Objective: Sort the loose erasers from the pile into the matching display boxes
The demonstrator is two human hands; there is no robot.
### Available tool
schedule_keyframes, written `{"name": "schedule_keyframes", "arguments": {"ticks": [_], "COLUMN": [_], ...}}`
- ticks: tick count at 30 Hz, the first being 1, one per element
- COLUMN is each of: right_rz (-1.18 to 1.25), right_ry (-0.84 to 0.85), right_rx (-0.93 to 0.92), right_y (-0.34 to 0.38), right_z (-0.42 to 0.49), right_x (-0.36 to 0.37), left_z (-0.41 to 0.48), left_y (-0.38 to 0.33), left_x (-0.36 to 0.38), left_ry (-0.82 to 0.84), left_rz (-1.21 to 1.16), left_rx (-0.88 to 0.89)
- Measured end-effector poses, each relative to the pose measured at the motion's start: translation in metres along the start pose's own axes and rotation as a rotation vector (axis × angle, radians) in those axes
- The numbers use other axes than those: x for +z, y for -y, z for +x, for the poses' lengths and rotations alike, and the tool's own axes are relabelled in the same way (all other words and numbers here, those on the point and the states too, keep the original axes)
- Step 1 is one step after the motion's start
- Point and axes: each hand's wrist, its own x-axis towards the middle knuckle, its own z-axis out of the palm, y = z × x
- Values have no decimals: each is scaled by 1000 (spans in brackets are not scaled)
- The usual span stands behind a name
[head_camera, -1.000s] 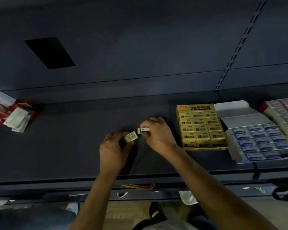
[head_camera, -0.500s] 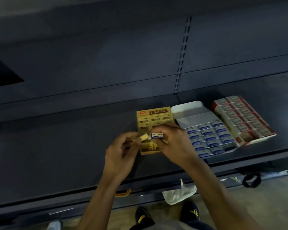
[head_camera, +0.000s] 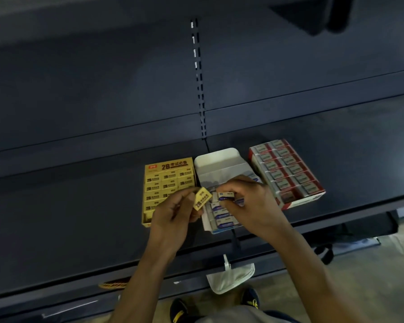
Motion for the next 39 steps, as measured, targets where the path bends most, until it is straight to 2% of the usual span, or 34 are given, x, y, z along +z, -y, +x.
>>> {"name": "schedule_keyframes", "arguments": {"ticks": [4, 9, 14, 20, 28, 39], "right_rz": [-21, -39, -151, -176, -215, -182], "right_ry": [28, 95, 178, 286, 340, 362], "right_rx": [3, 27, 88, 54, -14, 83], "right_y": [-16, -32, -50, -59, -56, -53], "right_z": [-2, -7, -15, -23, -17, -9], "right_x": [-17, -37, -62, -65, -53, -58], "left_z": [1, 2, -2, -8, -11, -10], "left_y": [3, 4, 14, 19, 25, 25], "left_x": [20, 39, 50, 58, 56, 55], "left_ry": [57, -35, -58, -113, -124, -123], "left_rz": [248, 536, 512, 479, 482, 519], "left_rx": [127, 303, 295, 286, 232, 238]}}
